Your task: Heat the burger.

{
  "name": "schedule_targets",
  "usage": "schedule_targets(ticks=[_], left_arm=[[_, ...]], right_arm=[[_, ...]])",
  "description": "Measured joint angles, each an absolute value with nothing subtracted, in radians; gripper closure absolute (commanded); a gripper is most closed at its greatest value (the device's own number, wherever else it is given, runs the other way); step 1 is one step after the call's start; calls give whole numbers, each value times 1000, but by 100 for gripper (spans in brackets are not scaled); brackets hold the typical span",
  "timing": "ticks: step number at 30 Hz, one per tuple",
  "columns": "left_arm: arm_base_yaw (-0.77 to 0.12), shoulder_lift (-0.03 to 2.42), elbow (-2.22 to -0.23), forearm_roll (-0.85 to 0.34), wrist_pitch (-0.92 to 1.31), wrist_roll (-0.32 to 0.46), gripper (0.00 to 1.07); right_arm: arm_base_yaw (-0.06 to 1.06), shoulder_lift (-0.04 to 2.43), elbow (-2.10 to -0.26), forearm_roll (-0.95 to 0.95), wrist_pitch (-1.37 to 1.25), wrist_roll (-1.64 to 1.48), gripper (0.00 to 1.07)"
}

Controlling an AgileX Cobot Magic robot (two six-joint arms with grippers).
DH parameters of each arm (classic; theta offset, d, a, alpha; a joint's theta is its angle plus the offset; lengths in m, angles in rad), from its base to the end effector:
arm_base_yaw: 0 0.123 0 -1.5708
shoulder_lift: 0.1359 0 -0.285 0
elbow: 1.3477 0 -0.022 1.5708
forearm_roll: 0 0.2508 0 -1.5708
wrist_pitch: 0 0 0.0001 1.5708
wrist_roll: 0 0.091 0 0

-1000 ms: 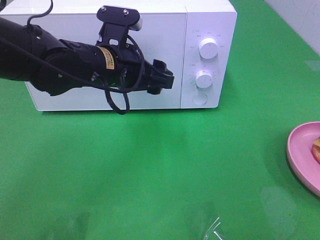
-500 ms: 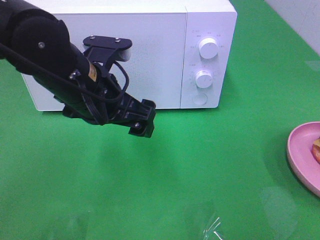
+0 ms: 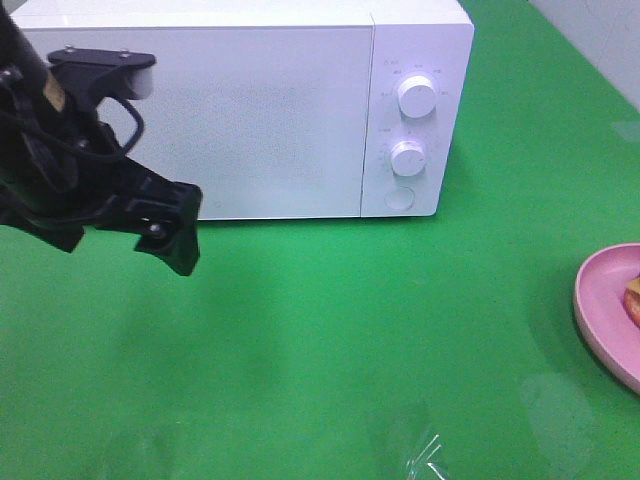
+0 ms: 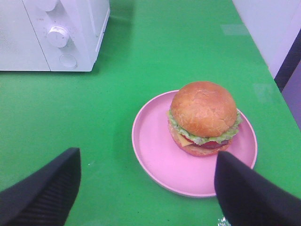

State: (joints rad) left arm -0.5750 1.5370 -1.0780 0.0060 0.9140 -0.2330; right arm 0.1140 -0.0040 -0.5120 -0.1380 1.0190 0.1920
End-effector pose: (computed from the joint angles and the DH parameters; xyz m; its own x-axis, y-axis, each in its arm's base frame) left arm 0.2488 -0.1607 0.2485 -0.9076 0.3173 -0.2748 0.3454 0.9366 -0.0595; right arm -0.0044 -0.0112 0.2846 -0.3953 0.0737 -0.9156 0.0411 0.9972 0.0626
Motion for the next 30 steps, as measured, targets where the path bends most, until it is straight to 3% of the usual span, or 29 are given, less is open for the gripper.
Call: schedule_targets(ticks=[6, 8, 17, 24, 30], left_arm=[[-454, 1476, -1078, -22, 979, -150, 6], [-360, 1442, -1078, -46, 1013, -101, 6], [-122, 1373, -1055, -72, 1093, 12, 6], [18, 1259, -898, -110, 1092, 54, 7], [58, 1126, -816, -126, 1087, 54, 7]], right_arm=[[114, -4, -512, -138, 1019, 192, 32], [114, -4, -512, -138, 1019, 192, 32], [114, -4, -512, -138, 1019, 192, 32], [114, -4, -512, -138, 1018, 192, 32], [114, -4, -512, -138, 1018, 192, 32]])
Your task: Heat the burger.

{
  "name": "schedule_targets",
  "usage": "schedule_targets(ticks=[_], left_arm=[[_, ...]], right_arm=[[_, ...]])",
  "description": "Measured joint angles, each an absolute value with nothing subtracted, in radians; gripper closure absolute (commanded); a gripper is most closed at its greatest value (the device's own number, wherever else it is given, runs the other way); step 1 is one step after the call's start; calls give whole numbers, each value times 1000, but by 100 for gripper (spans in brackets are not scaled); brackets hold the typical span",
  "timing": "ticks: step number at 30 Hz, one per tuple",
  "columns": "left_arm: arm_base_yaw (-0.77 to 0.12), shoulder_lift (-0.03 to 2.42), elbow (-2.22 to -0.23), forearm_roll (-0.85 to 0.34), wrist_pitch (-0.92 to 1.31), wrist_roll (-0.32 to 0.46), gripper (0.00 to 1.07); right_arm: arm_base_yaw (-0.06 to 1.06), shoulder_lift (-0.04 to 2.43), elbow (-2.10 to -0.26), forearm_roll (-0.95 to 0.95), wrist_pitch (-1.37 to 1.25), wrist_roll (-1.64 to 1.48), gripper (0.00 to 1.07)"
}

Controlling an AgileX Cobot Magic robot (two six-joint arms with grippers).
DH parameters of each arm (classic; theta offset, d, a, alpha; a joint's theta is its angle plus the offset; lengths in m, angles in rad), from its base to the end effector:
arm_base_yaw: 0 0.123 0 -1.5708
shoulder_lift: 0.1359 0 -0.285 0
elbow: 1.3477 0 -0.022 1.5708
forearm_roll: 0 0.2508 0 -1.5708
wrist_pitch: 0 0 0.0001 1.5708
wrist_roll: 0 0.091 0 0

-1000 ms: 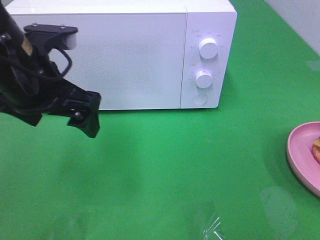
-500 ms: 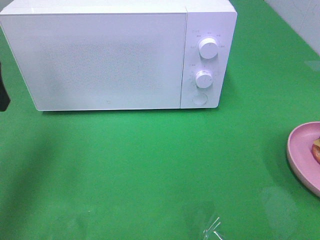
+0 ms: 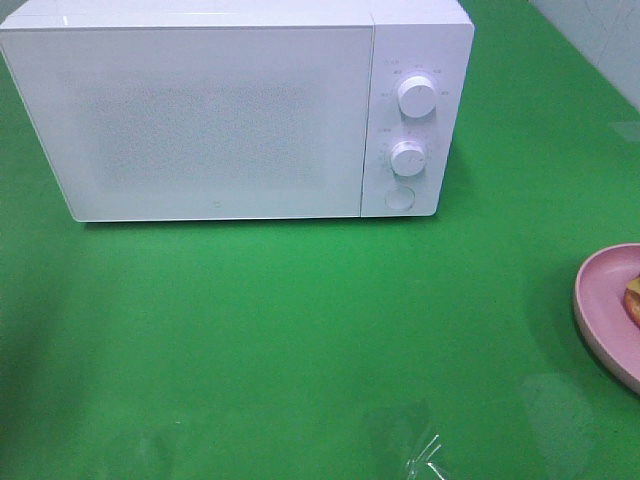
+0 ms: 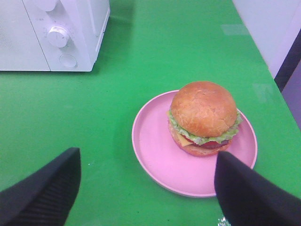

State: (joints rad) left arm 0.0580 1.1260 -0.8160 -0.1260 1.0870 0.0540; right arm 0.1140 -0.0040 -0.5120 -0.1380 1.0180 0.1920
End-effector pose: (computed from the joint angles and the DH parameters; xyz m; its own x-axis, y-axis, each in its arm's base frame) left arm 0.1866 0.0007 0.2732 -0.9635 -0.0608 -0.2607 -0.0333 0.9935 -0.1087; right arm -0.0044 -0.0112 0.2847 -0.3944 0.0737 -0.9160 0.0409 0.9972 0.0626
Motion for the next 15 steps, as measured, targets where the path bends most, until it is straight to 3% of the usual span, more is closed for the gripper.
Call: schedule_targets(ticks=[15], left_arm=[[58, 618, -538, -76, 1035, 65, 7]], right_arm=[[114, -4, -512, -138, 1018, 192, 32]])
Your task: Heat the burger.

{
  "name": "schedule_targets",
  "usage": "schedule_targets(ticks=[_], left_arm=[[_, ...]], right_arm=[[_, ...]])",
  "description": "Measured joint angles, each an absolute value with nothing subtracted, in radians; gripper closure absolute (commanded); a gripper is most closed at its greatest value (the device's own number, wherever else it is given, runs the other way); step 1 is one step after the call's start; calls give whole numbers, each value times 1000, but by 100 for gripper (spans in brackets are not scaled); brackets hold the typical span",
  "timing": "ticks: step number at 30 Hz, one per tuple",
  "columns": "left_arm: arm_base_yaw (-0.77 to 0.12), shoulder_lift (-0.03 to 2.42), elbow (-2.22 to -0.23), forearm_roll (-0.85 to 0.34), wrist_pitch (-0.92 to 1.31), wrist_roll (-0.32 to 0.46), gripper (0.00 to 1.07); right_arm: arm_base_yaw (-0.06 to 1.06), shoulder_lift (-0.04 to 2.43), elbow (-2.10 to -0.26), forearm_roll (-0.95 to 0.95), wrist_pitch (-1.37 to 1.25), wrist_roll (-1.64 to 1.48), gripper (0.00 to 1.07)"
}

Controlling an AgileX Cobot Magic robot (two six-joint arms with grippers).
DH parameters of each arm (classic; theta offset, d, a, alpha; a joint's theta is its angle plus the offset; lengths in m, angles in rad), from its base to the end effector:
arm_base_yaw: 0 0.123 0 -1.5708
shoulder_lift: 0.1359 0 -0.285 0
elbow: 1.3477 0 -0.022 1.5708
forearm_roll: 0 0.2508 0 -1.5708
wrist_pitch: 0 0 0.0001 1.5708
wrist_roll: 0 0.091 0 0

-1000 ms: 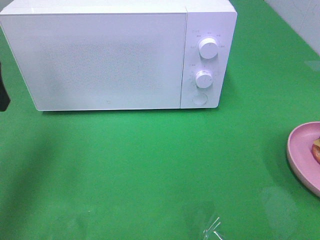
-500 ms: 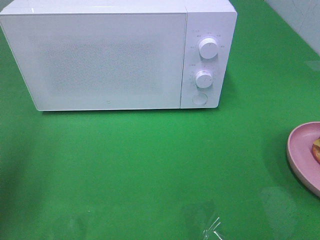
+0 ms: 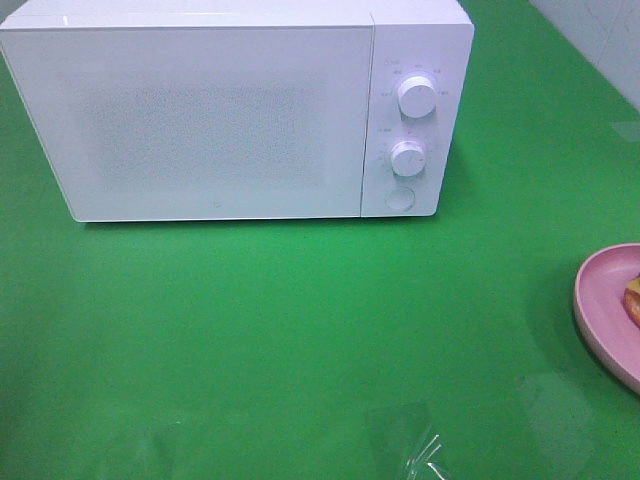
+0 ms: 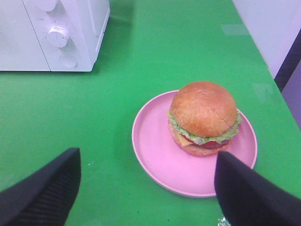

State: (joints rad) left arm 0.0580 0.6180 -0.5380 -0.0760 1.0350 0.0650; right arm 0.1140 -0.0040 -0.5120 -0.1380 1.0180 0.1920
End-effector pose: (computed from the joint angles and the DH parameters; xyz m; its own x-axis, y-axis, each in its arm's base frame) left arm 0.0900 -0.0007 0.2641 -0.8544 -0.0235 -0.5191 -0.0018 0.9991 -0.0423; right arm -0.0044 -0.0112 0.2847 -0.3944 0.0737 -0.9160 0.0409 0.9972 0.0626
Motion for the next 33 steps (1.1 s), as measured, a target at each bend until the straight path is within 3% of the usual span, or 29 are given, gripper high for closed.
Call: schedule_targets(ticks=[20, 33], left_arm=[[58, 12, -502, -76, 1044, 65, 7], [58, -5, -502, -76, 1044, 65, 7]], right_arm=[[114, -4, -512, -138, 1018, 192, 32], [114, -4, -512, -138, 1018, 192, 32]])
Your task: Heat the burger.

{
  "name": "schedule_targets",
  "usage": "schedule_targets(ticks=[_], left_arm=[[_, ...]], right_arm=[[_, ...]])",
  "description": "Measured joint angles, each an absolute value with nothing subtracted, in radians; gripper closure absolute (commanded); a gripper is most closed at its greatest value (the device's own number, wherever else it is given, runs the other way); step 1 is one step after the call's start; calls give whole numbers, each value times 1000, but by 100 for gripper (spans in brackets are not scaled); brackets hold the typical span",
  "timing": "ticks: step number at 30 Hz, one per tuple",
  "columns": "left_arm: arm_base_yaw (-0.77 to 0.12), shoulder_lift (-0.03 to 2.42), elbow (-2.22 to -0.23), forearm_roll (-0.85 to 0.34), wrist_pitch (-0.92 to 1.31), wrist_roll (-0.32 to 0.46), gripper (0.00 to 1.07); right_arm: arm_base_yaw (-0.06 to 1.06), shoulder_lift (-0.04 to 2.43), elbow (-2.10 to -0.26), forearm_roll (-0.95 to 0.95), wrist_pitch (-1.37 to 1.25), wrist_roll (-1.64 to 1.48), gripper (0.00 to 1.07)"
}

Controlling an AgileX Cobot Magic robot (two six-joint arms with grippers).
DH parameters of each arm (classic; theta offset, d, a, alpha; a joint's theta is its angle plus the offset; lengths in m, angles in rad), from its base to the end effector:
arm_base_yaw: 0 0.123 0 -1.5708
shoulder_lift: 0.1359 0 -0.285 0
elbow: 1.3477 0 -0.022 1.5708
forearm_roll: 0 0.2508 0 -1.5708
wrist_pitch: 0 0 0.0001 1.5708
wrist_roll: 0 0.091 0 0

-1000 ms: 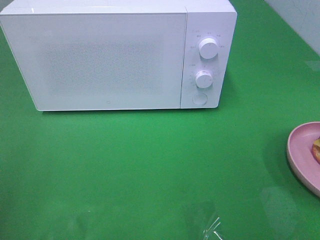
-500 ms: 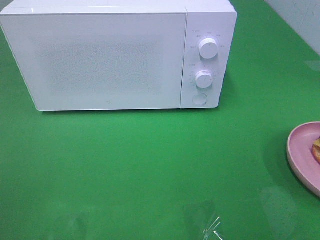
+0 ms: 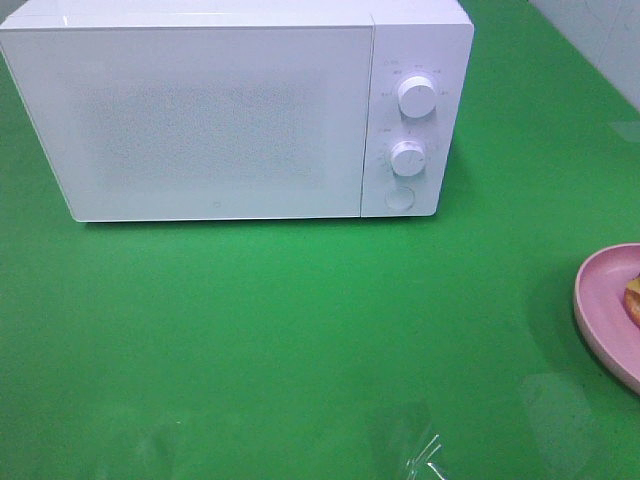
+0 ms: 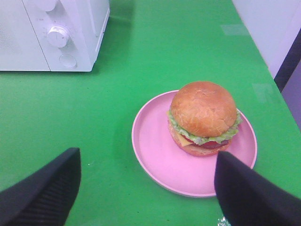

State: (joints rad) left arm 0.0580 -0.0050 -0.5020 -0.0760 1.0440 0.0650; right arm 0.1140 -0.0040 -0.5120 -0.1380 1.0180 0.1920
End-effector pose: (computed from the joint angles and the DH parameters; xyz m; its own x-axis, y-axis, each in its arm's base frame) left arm -0.0049 -0.0063 0.2794 -0.4327 0.0016 -0.9015 0.0128 0.9999 -0.0044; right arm -0.0044 -0.0112 0.2847 -0.3944 0.0737 -0.9160 0.0409 0.9972 0.0626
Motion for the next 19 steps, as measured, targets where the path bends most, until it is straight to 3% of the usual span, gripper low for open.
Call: schedule_targets(ticks=[19], left_arm=[[58, -5, -502, -76, 1044, 65, 8]], right_arm=[[114, -4, -512, -138, 1018, 192, 32]])
